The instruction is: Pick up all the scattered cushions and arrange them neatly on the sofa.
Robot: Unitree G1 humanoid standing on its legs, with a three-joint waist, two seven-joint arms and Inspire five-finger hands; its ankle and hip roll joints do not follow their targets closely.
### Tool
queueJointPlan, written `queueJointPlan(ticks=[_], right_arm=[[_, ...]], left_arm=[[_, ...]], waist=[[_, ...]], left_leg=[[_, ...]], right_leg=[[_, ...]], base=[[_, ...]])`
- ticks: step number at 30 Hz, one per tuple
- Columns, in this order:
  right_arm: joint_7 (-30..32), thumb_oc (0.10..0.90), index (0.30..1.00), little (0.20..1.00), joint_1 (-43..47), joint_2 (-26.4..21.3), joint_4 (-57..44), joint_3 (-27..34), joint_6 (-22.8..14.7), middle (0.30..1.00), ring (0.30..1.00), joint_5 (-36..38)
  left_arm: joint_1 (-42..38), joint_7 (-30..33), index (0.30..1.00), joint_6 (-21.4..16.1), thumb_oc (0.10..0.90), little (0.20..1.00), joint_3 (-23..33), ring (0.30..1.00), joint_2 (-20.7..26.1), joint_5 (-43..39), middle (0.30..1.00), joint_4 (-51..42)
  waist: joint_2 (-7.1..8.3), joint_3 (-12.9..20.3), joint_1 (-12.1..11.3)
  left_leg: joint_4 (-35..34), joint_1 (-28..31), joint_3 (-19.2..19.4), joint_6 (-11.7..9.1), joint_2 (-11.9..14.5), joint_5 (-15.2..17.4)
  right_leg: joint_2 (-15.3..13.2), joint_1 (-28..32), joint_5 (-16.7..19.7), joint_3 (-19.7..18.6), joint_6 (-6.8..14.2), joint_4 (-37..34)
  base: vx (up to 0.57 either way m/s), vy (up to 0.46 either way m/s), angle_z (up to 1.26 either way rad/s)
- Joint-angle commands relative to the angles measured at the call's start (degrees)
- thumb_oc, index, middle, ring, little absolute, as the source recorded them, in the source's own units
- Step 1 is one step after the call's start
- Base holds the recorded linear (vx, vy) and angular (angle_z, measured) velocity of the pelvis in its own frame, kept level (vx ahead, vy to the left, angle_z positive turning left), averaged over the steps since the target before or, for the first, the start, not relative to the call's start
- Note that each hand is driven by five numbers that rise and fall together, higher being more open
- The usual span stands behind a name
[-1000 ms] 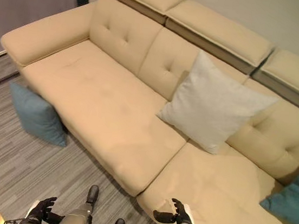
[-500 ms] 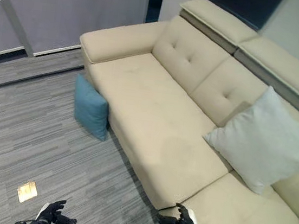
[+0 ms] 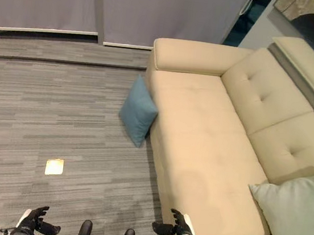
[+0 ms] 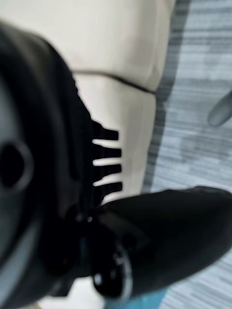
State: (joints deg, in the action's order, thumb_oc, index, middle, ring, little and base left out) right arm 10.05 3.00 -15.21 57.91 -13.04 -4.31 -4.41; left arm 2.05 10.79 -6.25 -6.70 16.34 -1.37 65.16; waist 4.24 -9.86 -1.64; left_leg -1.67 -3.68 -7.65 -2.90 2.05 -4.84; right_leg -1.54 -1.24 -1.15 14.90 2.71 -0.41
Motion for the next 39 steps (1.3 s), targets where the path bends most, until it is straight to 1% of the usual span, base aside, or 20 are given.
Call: queueJointPlan(ticks=[1, 2, 3, 6, 8, 10, 11, 15, 17, 19, 23, 24, 27, 29, 33, 35, 36, 37, 38, 39], right_arm=[[1.2, 0.8, 0.9, 0.9, 1.1, -2.4, -3.5, 0.2, -1.9, 0.9, 0.9, -0.3], [1.2, 0.8, 0.9, 0.9, 0.6, -2.5, -3.4, 0.6, -1.7, 0.9, 0.9, -0.3], [1.2, 0.8, 0.9, 0.9, 0.6, -2.6, -3.4, 0.6, -1.7, 0.9, 0.9, -0.3], [1.3, 0.8, 0.9, 0.9, -0.1, -2.5, -3.3, 0.9, -1.4, 0.9, 0.9, -0.2], [1.2, 0.8, 0.9, 0.9, -0.7, -2.2, -2.8, 0.7, -1.1, 0.9, 0.9, -0.3], [1.2, 0.8, 0.9, 0.9, -0.9, -1.9, -2.4, 0.8, -1.0, 0.9, 0.9, -0.2], [1.2, 0.8, 0.9, 0.9, -1.0, -1.4, -2.0, 0.8, -1.0, 0.9, 0.9, 0.1], [1.3, 0.8, 0.9, 0.9, -1.2, -1.0, -1.8, -0.1, -1.0, 0.9, 0.9, -0.1], [1.1, 0.8, 0.9, 0.9, -1.1, -0.5, -1.5, -0.2, -0.9, 0.9, 0.9, -0.3], [1.1, 0.8, 0.9, 0.9, -1.2, 0.1, -1.3, 0.0, -0.8, 0.9, 0.9, -0.5], [0.8, 0.8, 0.9, 0.9, -1.1, 1.2, -1.5, -0.7, -0.8, 0.9, 0.9, -0.9], [0.5, 0.8, 0.9, 0.9, -0.9, 2.0, -1.0, -1.0, -0.7, 0.9, 0.9, -1.1], [0.2, 0.8, 0.9, 0.9, 0.4, 2.6, -1.7, -1.4, -0.3, 0.9, 0.9, -1.5], [0.2, 0.8, 0.9, 0.9, 0.9, 2.8, -2.4, -1.7, -0.4, 0.9, 0.9, -1.3], [0.3, 0.8, 0.9, 0.9, 1.3, 2.4, -2.1, -2.0, -0.2, 0.9, 0.9, -1.5], [0.5, 0.8, 0.9, 0.9, 1.7, 2.1, -2.0, -1.7, -0.2, 0.9, 0.9, -1.2], [0.5, 0.8, 0.9, 0.9, 1.7, 2.1, -2.0, -1.7, -0.2, 0.9, 0.9, -1.2], [0.5, 0.8, 0.9, 0.9, 1.8, 1.8, -2.0, -1.4, -0.1, 0.9, 0.9, -1.4], [0.5, 0.8, 0.9, 0.9, 1.8, 1.8, -1.9, -1.4, -0.1, 0.9, 0.9, -1.4], [0.5, 0.8, 0.9, 0.9, 1.0, 1.6, -1.7, -1.3, -0.1, 0.9, 0.9, -1.8]], left_arm=[[-0.1, 1.3, 0.9, -2.4, 0.8, 0.9, 1.8, 0.9, 1.4, -2.2, 0.9, -0.3], [0.7, 1.1, 0.9, -2.0, 0.8, 0.9, 2.3, 0.9, 0.6, -2.4, 0.9, 0.6], [0.7, 1.1, 0.9, -2.0, 0.8, 0.9, 2.3, 0.9, 0.6, -2.4, 0.9, 0.6], [2.0, 1.1, 0.9, -1.7, 0.8, 0.9, 3.2, 0.9, 0.4, -2.3, 0.9, 1.2], [3.0, 0.9, 0.9, -1.2, 0.8, 0.9, 4.3, 0.9, 0.6, -2.7, 0.9, 1.3], [3.2, 0.9, 0.9, -1.0, 0.8, 0.9, 5.1, 0.9, 0.9, -2.9, 0.9, 1.5], [3.4, 0.8, 0.9, -0.8, 0.8, 0.9, 5.7, 0.9, 1.3, -3.2, 0.9, 1.6], [3.2, 1.0, 0.9, -0.9, 0.8, 0.9, 5.6, 0.9, 1.8, -4.1, 0.9, 1.2], [3.1, 0.8, 0.9, -0.8, 0.8, 0.9, 5.5, 0.9, 1.9, -4.0, 0.9, 0.9], [3.1, 0.6, 0.9, -0.4, 0.8, 0.9, 5.2, 0.9, 2.1, -3.4, 0.9, 0.9], [2.7, 0.6, 0.9, -0.4, 0.8, 0.9, 5.2, 0.9, 2.8, -3.1, 0.9, 1.3], [2.2, 0.7, 0.9, -0.4, 0.8, 0.9, 4.8, 0.9, 3.3, -2.7, 0.9, 1.0], [1.6, 0.9, 0.9, -0.4, 0.8, 0.9, 4.5, 0.9, 4.2, -2.8, 0.9, -0.2], [0.9, 0.9, 0.9, -0.6, 0.8, 0.9, 4.4, 0.9, 4.6, -3.2, 0.9, -0.8], [0.7, 0.6, 0.9, -0.6, 0.8, 0.9, 4.0, 0.9, 4.4, -3.2, 0.9, -1.0], [0.4, 0.5, 0.9, -0.5, 0.8, 0.9, 4.0, 0.9, 4.4, -3.0, 0.9, -0.4], [0.4, 0.5, 0.9, -0.5, 0.8, 0.9, 4.0, 0.9, 4.4, -3.0, 0.9, -0.4], [-0.2, 0.4, 0.9, -0.5, 0.8, 0.9, 3.6, 0.9, 4.2, -1.4, 0.9, 1.1], [-0.2, 0.4, 0.9, -0.5, 0.8, 0.9, 3.6, 0.9, 4.2, -1.4, 0.9, 1.2], [-0.2, 0.1, 0.9, -0.7, 0.8, 0.9, 2.9, 0.9, 3.5, -0.1, 0.9, 2.2]], waist=[[3.74, 0.4, 0.8], [3.71, 0.0, 0.8], [3.68, 0.0, 0.9], [3.57, 0.3, 1.0], [3.64, 0.6, 0.4], [3.73, 1.1, 0.1], [4.22, 1.3, -0.1], [4.94, 1.4, -0.8], [4.54, 1.8, -1.3], [4.75, 2.5, -1.1], [5.54, 2.6, -1.2], [5.69, 2.6, -0.9], [4.21, 1.4, 0.7], [2.68, 0.6, 1.5], [2.17, 0.2, 2.2], [2.42, 0.0, 2.7], [2.38, 0.0, 2.7], [2.92, -0.2, 3.7], [2.76, -0.3, 3.7], [3.47, 0.6, 4.2]], left_leg=[[7.5, -1.1, 6.0, -0.5, -4.2, 9.1], [10.0, -2.3, 10.2, -1.3, -3.0, 9.2], [10.3, -2.4, 10.2, -1.4, -3.0, 9.3], [10.7, -3.8, 17.4, -1.0, 0.1, 7.9], [8.7, -4.6, 19.7, -0.9, 1.4, 6.0], [6.7, -5.4, 20.3, -1.6, 2.3, 4.9], [4.1, -7.4, 23.0, -1.6, 3.9, 2.3], [2.5, -9.2, 22.9, -2.9, 5.7, 1.8], [1.6, -8.9, 23.5, -2.5, 6.3, -0.4], [2.0, -8.1, 23.8, -2.3, 5.9, -1.1], [3.6, -7.1, 24.2, -1.0, 4.5, 0.8], [3.4, -4.8, 24.6, 0.7, 2.7, 2.8], [1.3, -0.8, 24.2, 2.4, 1.7, 4.0], [-1.4, 3.0, 23.8, 3.1, 1.0, 5.1], [-2.6, 5.2, 22.5, 3.0, 0.1, 6.0], [-2.9, 6.0, 21.7, 2.6, -0.6, 6.5], [-2.9, 6.0, 21.7, 2.5, -0.6, 6.5], [-3.0, 6.9, 20.1, 2.1, -1.7, 7.6], [-3.0, 7.2, 20.1, 2.1, -1.6, 7.8], [-2.3, 8.4, 19.2, 2.0, -3.3, 10.0]], right_leg=[[-3.5, -1.1, 0.7, -0.3, 4.4, 0.3], [-4.1, 0.5, 0.4, 2.0, 4.2, -0.4], [-4.1, 0.5, 0.4, 2.1, 4.2, -0.5], [-4.3, 2.0, 0.3, 4.0, 4.2, -1.6], [-3.9, 3.0, 0.1, 4.8, 4.3, -2.1], [-3.3, 4.1, -1.0, 5.0, 4.7, -2.5], [-3.1, 4.4, -1.5, 6.0, 4.5, -2.5], [-2.7, 7.0, -3.6, 5.7, 4.8, -2.8], [-2.1, 7.5, -3.5, 5.8, 4.6, -2.3], [-2.3, 7.8, -4.0, 5.8, 4.7, -0.9], [-4.2, 7.3, -4.5, 4.4, 5.4, 4.4], [-6.4, 5.6, -2.0, 3.7, 7.0, 10.8], [-8.5, -1.3, 4.3, 1.5, 8.9, 24.3], [-8.3, -6.0, 3.7, 1.3, 8.5, 28.3], [-7.7, -8.2, 2.4, 2.9, 7.1, 20.8], [-7.3, -9.8, 3.4, 3.4, 7.1, 13.2], [-7.2, -9.6, 3.5, 3.5, 7.0, 13.1], [-6.5, -11.0, 6.0, 2.6, 8.2, 5.3], [-6.3, -10.7, 5.9, 2.7, 8.3, 5.2], [-6.3, -8.7, 6.2, 2.6, 7.6, 2.4]], base=[[0.01, -0.095, 0.96], [0.01, -0.064, 1.05], [0.01, -0.042, 1.07], [0.06, 0.005, 0.37], [0.14, 0.009, 0.22], [0.23, 0.037, 0.41], [0.2, 0.046, 0.32], [0.24, 0.065, 0.04], [0.19, 0.156, -0.06], [0.23, 0.173, 0.09], [0.21, 0.211, 0.06], [0.26, 0.305, -0.13], [0.23, 0.298, -0.15], [0.23, 0.246, 0.05], [0.22, 0.084, -0.04], [0.2, -0.004, 0.0], [0.32, -0.03, 0.08], [0.24, -0.021, 0.15], [0.5, -0.026, 0.54], [0.26, -0.004, 0.48]])
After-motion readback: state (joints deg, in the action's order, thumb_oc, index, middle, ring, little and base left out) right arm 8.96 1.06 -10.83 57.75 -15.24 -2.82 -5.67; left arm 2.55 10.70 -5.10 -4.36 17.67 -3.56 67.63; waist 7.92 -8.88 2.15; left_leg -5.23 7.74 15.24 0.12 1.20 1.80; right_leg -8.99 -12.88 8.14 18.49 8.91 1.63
